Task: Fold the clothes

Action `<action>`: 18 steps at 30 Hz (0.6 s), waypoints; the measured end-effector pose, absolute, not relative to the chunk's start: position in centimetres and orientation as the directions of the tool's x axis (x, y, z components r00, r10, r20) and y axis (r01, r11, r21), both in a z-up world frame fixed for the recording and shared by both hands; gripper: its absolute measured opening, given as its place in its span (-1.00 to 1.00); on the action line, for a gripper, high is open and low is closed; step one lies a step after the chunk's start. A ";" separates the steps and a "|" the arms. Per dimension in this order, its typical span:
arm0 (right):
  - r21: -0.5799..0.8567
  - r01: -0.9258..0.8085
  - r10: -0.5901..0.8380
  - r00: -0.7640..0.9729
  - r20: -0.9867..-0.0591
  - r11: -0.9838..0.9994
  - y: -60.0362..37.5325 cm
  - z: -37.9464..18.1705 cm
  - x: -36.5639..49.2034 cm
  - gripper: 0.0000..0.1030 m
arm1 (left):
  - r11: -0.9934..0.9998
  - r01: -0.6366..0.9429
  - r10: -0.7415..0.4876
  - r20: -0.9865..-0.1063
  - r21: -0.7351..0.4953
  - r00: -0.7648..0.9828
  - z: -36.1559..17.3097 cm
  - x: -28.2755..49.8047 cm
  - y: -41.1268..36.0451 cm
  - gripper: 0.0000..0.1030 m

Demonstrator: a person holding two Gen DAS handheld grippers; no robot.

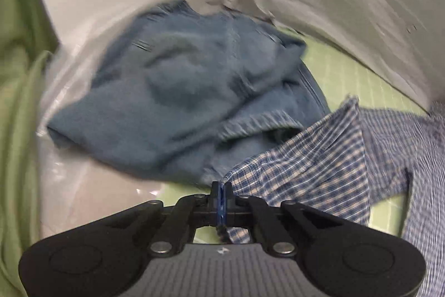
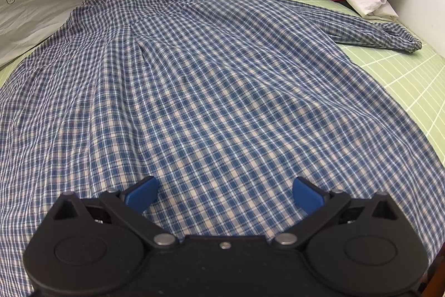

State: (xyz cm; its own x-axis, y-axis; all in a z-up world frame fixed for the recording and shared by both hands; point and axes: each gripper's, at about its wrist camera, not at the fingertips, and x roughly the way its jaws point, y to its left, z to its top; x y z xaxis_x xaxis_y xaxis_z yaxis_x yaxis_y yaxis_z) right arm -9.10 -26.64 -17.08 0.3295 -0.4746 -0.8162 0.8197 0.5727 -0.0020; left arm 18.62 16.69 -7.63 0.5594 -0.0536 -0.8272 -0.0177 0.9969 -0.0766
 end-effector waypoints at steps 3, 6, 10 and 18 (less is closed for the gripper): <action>-0.002 0.817 -0.476 0.334 -0.814 0.577 -26.6 -17.1 -9.2 1.00 | 0.994 -0.047 -0.052 -0.794 -0.101 0.606 -4.7 18.5 18.8 -0.98; -0.002 0.817 -0.480 0.337 -0.810 0.577 -26.6 -17.1 -9.2 1.00 | 0.993 -0.052 -0.044 -0.748 -0.104 0.663 -1.8 18.5 19.9 -0.98; -0.002 0.818 -0.485 0.339 -0.806 0.575 -26.6 -17.2 -9.2 1.00 | 0.986 -0.097 -0.031 -0.721 -0.135 0.692 -0.8 19.5 20.8 -0.96; -0.003 0.820 -0.483 0.334 -0.810 0.572 -26.7 -17.2 -9.0 1.00 | 0.973 -0.185 0.012 -0.775 -0.136 0.632 -4.4 21.5 21.0 0.22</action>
State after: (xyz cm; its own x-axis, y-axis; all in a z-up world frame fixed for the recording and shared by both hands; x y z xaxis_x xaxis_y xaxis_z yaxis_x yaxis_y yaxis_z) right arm -9.05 -26.72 -17.16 0.3337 -0.4826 -0.8097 0.8202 0.5720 -0.0029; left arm 21.50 20.97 -4.38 0.6319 0.0118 -0.7749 -0.1849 0.9733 -0.1360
